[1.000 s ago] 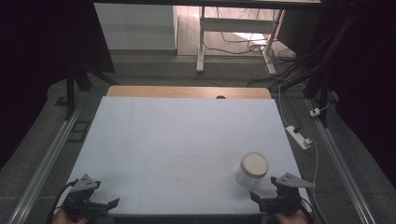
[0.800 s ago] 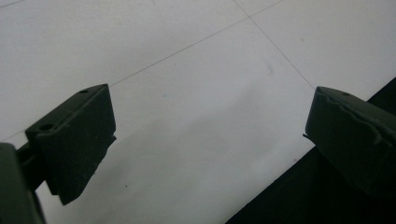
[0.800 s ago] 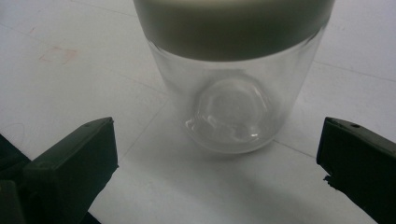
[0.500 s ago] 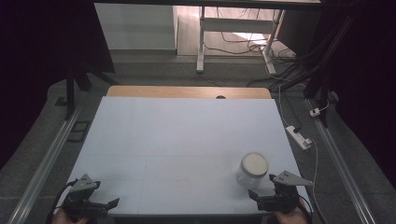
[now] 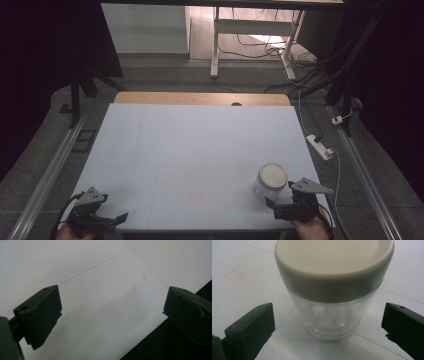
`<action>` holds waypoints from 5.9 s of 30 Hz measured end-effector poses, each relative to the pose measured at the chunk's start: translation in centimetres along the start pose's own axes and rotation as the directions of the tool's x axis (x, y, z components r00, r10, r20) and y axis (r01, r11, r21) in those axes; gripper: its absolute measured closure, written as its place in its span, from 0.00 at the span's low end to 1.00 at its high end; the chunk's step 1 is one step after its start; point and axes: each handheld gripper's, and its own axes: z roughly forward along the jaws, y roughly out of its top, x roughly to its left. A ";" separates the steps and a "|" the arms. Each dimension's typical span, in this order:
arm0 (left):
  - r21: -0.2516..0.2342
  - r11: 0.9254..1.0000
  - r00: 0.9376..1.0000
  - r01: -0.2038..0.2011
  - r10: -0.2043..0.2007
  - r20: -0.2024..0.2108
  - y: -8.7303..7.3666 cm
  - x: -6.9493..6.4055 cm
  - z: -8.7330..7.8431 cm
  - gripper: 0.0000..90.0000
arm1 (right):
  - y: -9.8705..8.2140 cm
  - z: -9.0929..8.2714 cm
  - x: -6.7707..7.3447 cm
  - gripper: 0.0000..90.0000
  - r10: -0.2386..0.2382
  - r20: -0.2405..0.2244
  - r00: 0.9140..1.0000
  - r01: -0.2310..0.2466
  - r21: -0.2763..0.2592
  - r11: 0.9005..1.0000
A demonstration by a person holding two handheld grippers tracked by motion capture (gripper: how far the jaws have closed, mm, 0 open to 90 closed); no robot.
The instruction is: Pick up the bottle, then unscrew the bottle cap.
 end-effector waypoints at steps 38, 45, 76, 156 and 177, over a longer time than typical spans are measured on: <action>0.021 1.000 1.000 -0.009 0.009 0.007 0.1 -0.1 0.2 0.03 | 1.5 3.8 -0.6 0.04 -0.024 -0.021 1.000 0.024 0.021 0.999; 0.022 1.000 1.000 -0.014 0.013 0.007 0.1 -0.1 0.2 0.03 | 1.5 3.6 -0.3 0.06 -0.060 0.009 0.998 0.060 0.022 0.998; 0.023 1.000 1.000 -0.006 0.006 0.012 0.1 0.0 0.2 0.03 | 3.4 3.8 1.0 0.07 -0.075 -0.055 0.996 0.074 -0.013 0.997; 0.038 0.999 1.000 -0.017 0.017 0.011 0.2 -0.1 0.4 0.03 | 9.9 12.9 11.9 0.07 -0.291 -0.323 0.901 0.290 -0.054 0.956; 0.008 1.000 0.999 -0.005 0.005 0.036 0.2 0.0 0.1 0.00 | 9.9 13.4 12.3 0.07 -0.303 -0.335 0.892 0.304 -0.052 0.951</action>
